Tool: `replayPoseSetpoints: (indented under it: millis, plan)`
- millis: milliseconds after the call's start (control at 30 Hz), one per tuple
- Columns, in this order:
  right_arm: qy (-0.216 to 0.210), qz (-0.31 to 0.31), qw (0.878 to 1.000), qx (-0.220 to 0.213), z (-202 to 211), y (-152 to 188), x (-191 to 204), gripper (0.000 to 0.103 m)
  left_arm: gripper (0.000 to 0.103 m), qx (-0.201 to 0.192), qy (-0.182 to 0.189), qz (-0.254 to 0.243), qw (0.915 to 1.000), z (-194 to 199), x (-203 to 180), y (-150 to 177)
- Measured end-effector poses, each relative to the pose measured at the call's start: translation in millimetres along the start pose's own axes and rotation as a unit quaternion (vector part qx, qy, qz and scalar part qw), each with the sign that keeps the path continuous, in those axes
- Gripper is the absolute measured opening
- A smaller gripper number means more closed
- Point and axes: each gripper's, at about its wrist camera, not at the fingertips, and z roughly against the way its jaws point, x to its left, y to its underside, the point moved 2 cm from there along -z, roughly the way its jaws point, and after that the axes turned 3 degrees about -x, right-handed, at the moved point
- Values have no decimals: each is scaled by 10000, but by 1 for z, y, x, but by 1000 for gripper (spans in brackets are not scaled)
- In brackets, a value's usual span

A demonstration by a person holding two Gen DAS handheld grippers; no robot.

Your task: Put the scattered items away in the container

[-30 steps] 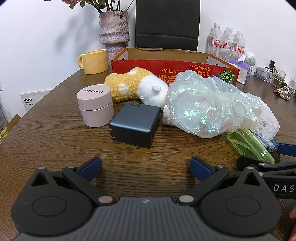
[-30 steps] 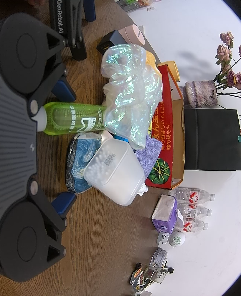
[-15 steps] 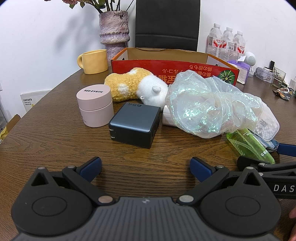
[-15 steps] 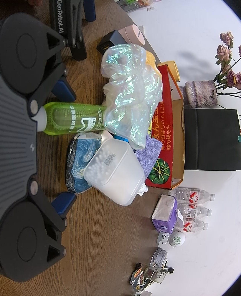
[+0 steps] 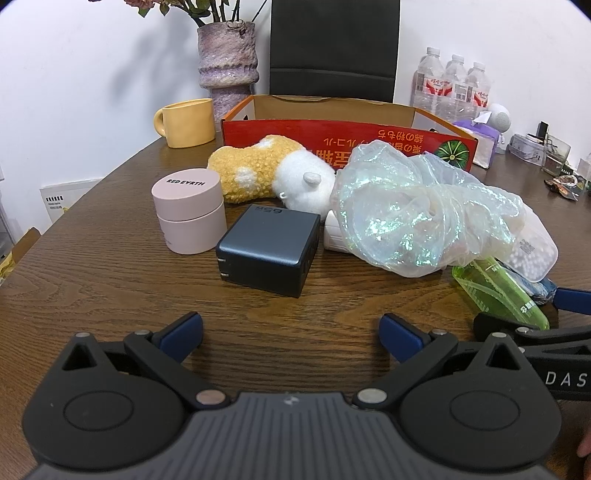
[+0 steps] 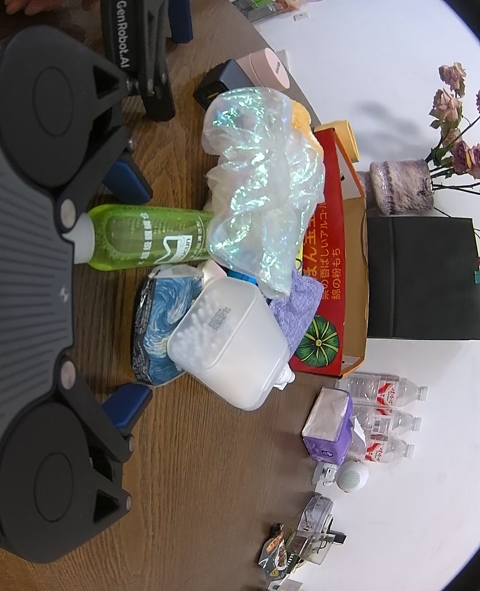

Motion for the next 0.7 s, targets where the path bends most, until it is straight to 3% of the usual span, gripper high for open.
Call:
replayPoseSetpoints:
  millis: [700]
  plan:
    - [1,-10,10000,3,0,0,0,103,103,3,-32,-25,10000,-1,-2,-1]
